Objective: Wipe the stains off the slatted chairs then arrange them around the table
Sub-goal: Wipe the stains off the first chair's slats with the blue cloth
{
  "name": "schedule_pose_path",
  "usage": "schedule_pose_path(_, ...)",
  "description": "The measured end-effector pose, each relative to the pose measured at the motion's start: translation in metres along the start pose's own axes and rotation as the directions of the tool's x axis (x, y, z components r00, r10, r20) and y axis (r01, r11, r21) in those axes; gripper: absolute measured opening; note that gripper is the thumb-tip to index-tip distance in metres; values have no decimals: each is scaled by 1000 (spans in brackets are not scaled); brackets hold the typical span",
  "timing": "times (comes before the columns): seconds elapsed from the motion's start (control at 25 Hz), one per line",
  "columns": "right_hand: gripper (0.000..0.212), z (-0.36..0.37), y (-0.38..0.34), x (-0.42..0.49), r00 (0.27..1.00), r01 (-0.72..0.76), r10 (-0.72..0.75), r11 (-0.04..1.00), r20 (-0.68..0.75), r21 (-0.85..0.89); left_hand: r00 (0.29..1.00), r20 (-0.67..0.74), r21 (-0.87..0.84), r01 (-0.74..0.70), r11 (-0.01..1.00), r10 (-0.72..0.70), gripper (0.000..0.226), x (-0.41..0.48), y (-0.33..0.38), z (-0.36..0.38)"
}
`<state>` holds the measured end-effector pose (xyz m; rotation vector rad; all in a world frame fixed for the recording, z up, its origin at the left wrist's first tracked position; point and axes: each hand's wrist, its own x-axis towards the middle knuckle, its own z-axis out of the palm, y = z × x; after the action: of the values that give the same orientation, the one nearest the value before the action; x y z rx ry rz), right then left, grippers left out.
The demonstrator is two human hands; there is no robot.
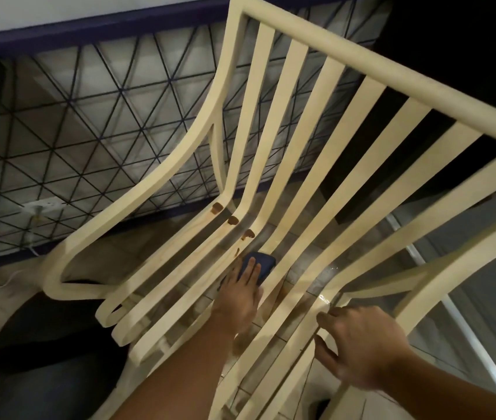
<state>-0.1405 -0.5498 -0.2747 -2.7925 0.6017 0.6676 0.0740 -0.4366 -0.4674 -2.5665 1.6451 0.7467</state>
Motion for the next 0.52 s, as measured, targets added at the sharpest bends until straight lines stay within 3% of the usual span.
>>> schedule_pose_path(0.28,59,-7,-6,-2,1000,-20,20,1000,21,-25,988,129,-17,92,996,-89,66,-120,-51,9)
schedule_pose_path(0.52,58,-12,-7,-3,999,-20,20,1000,34,-8,990,113,45,81,996,-86,73,-117,-39,-2)
